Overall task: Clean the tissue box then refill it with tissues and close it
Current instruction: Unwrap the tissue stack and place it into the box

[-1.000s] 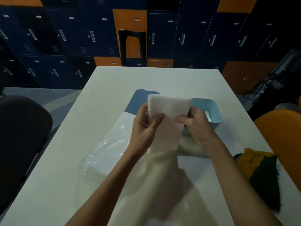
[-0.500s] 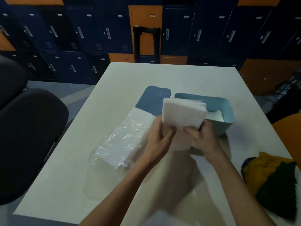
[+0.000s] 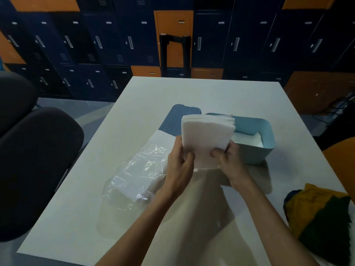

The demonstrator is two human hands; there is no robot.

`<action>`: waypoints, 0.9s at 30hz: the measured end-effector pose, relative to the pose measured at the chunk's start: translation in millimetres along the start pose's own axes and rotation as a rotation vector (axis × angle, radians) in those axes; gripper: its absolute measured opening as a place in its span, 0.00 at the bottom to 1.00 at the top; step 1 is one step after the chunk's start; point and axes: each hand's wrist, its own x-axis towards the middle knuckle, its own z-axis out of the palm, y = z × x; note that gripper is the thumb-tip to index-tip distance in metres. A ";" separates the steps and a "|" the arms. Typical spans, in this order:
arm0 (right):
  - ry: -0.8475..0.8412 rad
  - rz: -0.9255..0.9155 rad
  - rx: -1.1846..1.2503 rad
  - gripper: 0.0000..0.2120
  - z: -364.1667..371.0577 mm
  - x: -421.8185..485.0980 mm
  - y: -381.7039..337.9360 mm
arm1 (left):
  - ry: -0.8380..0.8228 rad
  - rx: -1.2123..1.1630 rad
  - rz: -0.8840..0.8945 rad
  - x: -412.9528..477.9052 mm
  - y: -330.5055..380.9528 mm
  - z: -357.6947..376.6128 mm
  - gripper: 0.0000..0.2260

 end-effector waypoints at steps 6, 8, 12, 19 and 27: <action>-0.035 0.067 -0.104 0.08 5.0 -2.1 17.9 | -0.056 0.150 -0.015 -5.3 -1.7 0.7 0.09; -0.029 0.038 -0.071 0.08 3.3 -0.7 15.2 | -0.016 0.109 0.010 -3.2 0.0 2.0 0.09; -0.025 0.041 -0.087 0.08 5.2 -3.1 20.2 | -0.040 0.107 -0.007 -8.0 -6.5 2.1 0.12; -0.048 0.002 -0.092 0.05 -9.7 3.9 -3.0 | -0.167 0.173 -0.037 -0.6 -4.9 -12.3 0.14; 0.158 -0.167 0.047 0.08 -68.3 34.6 -82.1 | -0.236 0.127 -0.096 37.5 29.9 -29.1 0.06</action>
